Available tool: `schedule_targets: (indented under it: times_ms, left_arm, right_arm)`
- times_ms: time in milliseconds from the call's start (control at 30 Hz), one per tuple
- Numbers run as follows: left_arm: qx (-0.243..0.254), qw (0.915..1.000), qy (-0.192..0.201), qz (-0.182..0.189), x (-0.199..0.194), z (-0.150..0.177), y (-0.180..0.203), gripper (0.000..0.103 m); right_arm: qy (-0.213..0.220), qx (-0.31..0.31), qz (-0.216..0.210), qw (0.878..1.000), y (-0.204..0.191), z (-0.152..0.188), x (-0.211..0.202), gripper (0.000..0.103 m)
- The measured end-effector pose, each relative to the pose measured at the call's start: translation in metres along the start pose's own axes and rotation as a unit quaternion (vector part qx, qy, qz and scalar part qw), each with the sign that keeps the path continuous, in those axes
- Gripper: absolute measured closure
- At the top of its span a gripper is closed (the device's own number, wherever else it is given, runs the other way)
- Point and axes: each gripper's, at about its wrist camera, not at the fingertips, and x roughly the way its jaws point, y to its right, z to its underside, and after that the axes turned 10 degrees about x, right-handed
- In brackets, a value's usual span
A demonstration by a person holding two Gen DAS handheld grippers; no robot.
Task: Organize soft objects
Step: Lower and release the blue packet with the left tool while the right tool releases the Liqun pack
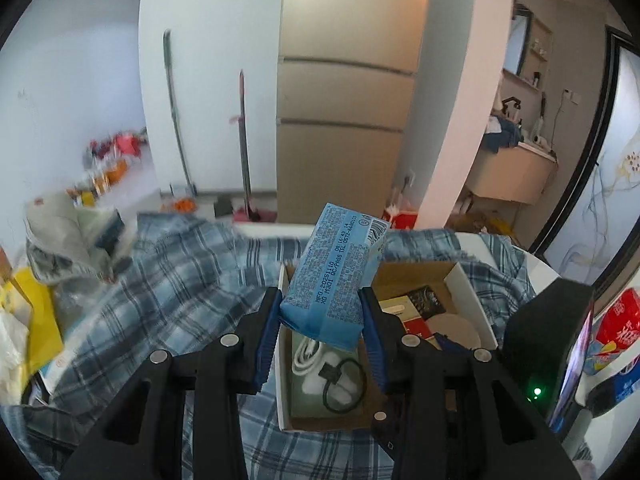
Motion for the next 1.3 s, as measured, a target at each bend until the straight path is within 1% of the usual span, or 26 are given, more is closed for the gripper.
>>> schedule_targets:
  times_ms: [100,167,267,500,533,600,667,733,767,833,900,967,1100,1167,1233,1300]
  left_arm:
    - [0.0,1.0,-0.008,-0.003,0.008,0.002,-0.003,0.062]
    - [0.001,0.9999,-0.013,0.001,0.01,0.002,-0.003,0.062]
    - [0.004,0.9999,-0.012,-0.005,0.011,0.002,-0.003,0.062]
    - [0.001,0.9998,-0.018,-0.004,0.013,0.002,-0.006,0.062]
    - [0.002,0.9998,-0.02,-0.003,0.014,0.002,-0.005,0.062]
    - [0.004,0.9998,-0.022,-0.003,0.016,0.002,-0.004,0.062]
    - [0.004,0.9998,-0.022,-0.001,0.018,0.003,-0.003,0.062]
    - [-0.004,0.9998,-0.014,0.014,0.019,0.004,-0.005,0.062]
    - [-0.014,0.9997,-0.009,0.02,0.021,0.005,-0.007,0.062]
    - [-0.033,0.999,0.003,0.03,0.027,0.01,-0.01,0.062]
    - [-0.023,0.9985,0.004,0.049,0.037,0.014,-0.006,0.062]
    - [-0.014,0.9984,0.006,0.055,0.045,0.018,0.0,0.062]
    - [-0.007,0.9984,-0.019,0.053,0.065,0.024,0.006,0.062]
    - [-0.011,0.9984,-0.036,0.043,0.075,0.027,0.004,0.062]
    - [-0.02,0.9976,-0.047,0.048,0.081,0.03,0.0,0.062]
    - [-0.028,0.9964,-0.058,0.054,0.086,0.031,-0.003,0.062]
  right_arm:
    - [-0.018,0.006,-0.006,1.0,0.003,0.003,0.008,0.048]
    - [-0.025,0.005,-0.01,1.0,0.002,0.004,0.011,0.048]
    - [-0.033,0.005,-0.016,0.999,0.001,0.004,0.014,0.048]
    - [-0.034,0.012,-0.006,0.999,0.005,0.003,0.017,0.047]
    - [-0.034,0.014,-0.007,0.999,0.005,0.003,0.017,0.044]
    - [-0.027,0.018,-0.011,0.999,0.007,0.0,0.013,0.04]
    - [-0.017,0.024,-0.009,1.0,0.011,-0.003,0.008,0.039]
    - [-0.009,0.031,-0.007,0.999,0.016,-0.008,0.002,0.039]
    - [-0.002,0.035,0.001,0.999,0.019,-0.011,-0.001,0.039]
    - [0.016,0.038,0.036,0.999,0.027,-0.017,-0.006,0.039]
    - [0.039,0.043,0.069,0.996,0.037,-0.022,-0.01,0.039]
    - [0.05,0.053,0.084,0.994,0.047,-0.026,-0.012,0.039]
    - [0.052,0.08,0.084,0.992,0.065,-0.034,-0.013,0.039]
    - [0.053,0.084,0.086,0.991,0.069,-0.034,-0.013,0.039]
    - [0.051,0.076,0.086,0.992,0.067,-0.034,-0.013,0.039]
    - [0.058,0.054,0.082,0.994,0.062,-0.035,-0.016,0.039]
